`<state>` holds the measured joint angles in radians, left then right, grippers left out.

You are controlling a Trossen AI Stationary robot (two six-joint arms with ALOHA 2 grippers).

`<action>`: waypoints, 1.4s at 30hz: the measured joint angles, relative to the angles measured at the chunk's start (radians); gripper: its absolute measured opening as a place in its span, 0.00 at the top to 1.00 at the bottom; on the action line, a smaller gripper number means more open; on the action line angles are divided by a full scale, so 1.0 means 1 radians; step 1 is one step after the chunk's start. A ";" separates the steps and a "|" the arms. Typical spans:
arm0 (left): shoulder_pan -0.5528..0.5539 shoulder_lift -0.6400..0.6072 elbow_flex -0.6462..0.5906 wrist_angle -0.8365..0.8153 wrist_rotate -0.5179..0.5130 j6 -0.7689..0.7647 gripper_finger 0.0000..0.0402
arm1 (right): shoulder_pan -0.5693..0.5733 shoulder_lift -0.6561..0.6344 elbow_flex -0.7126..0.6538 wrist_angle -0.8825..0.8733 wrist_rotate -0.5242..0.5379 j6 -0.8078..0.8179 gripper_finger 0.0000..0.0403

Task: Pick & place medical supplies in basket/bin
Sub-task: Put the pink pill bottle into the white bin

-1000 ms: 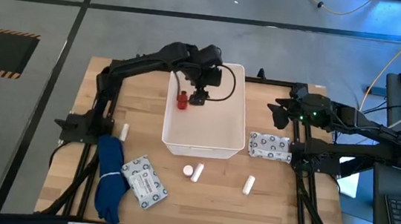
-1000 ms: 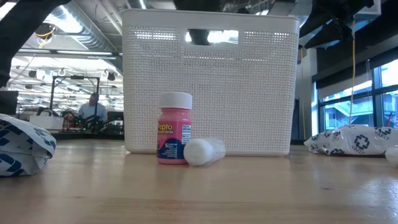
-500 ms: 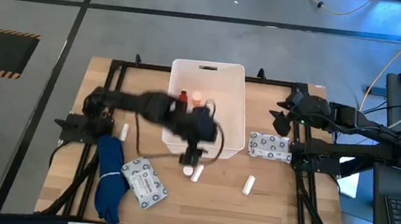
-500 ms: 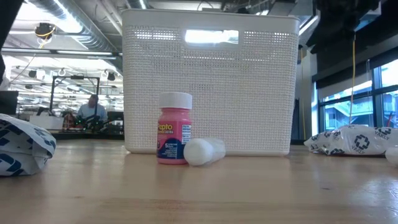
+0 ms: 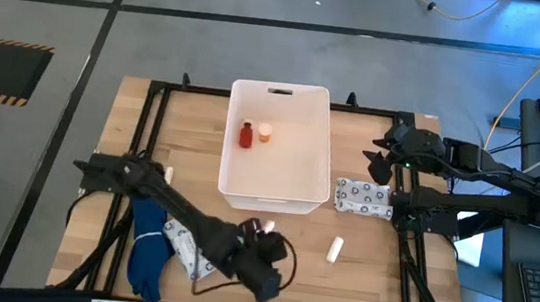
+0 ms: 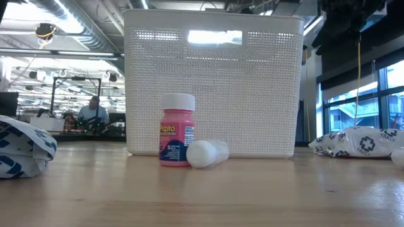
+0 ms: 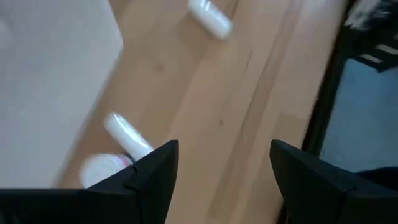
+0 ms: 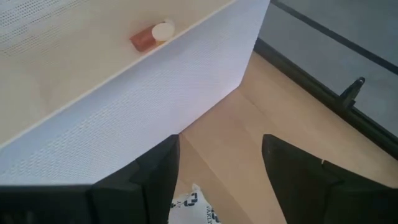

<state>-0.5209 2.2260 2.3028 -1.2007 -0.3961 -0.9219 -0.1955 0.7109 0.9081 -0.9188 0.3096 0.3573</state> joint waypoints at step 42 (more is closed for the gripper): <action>0.125 0.115 -0.006 -0.302 -0.114 -0.548 0.39 | 0.000 0.000 0.000 0.000 -0.001 0.030 0.43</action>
<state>-0.3961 2.3413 2.2971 -1.5024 -0.5105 -1.4699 -0.1955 0.7109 0.9081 -0.9184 0.3088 0.3871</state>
